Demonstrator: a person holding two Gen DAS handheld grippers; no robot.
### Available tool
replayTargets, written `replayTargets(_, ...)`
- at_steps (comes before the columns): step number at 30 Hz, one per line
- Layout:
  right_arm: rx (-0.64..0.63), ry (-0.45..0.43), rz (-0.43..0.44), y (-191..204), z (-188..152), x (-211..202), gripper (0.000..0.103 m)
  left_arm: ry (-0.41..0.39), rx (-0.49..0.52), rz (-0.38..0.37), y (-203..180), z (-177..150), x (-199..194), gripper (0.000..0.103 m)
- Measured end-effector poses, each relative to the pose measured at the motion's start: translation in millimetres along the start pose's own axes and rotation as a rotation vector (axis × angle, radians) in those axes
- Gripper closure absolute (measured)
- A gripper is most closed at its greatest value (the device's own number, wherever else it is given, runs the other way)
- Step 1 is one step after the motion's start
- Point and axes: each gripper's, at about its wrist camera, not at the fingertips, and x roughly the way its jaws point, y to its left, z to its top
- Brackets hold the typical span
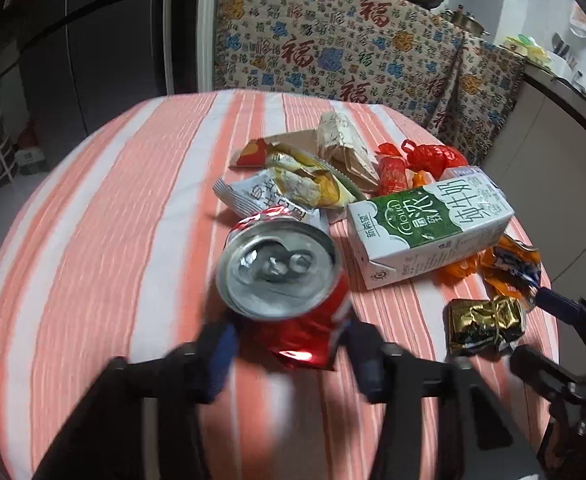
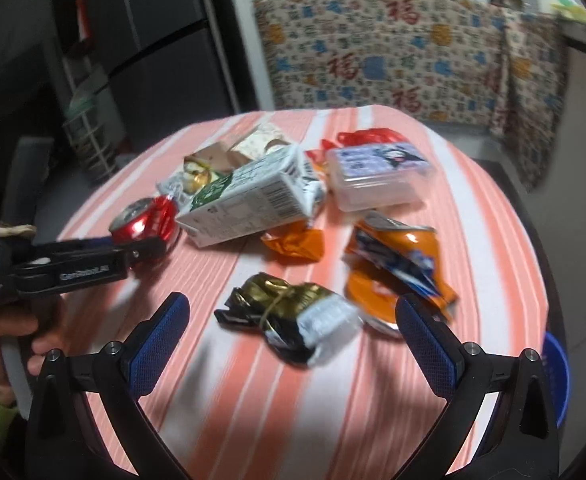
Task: Collect trash
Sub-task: 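Grasp the crushed red can with the left tool while the right tool grasps the gold wrapper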
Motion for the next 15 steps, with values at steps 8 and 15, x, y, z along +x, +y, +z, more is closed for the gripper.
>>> replayTargets(8, 0.025, 0.178, 0.521, 31, -20, -14, 0.011, 0.031, 0.061, -0.098, 21, -26, -31, 0.059)
replayTargets(15, -0.14, 0.117, 0.194, 28, 18, -1, 0.003, 0.023, 0.089, -0.114, 23, -31, -34, 0.035)
